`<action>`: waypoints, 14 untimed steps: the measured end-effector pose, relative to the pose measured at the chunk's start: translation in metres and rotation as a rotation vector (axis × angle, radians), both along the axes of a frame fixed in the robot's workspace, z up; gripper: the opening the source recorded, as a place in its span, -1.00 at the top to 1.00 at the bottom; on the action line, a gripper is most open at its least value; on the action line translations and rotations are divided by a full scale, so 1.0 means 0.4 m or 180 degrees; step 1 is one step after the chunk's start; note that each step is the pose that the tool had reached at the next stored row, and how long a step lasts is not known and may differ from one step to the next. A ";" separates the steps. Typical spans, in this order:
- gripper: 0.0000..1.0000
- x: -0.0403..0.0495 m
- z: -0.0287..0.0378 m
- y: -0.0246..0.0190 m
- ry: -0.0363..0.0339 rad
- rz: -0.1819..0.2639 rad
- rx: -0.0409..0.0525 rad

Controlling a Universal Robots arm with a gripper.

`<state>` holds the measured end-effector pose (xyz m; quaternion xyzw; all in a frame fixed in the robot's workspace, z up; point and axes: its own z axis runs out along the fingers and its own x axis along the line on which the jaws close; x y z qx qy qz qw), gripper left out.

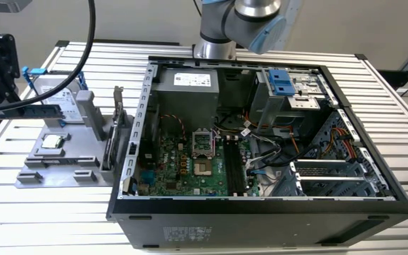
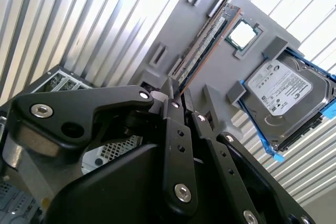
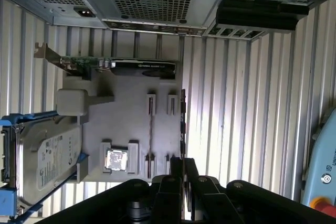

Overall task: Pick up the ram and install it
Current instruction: 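Pick up the ram and move it above insertion slot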

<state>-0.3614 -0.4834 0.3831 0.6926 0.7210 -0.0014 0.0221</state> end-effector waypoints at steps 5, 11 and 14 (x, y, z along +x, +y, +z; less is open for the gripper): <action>1.00 0.014 0.000 0.000 0.0000 0.0000 0.0000; 1.00 0.031 0.000 0.000 0.0000 0.0000 0.0000; 1.00 0.040 0.000 0.000 0.0000 0.0000 0.0000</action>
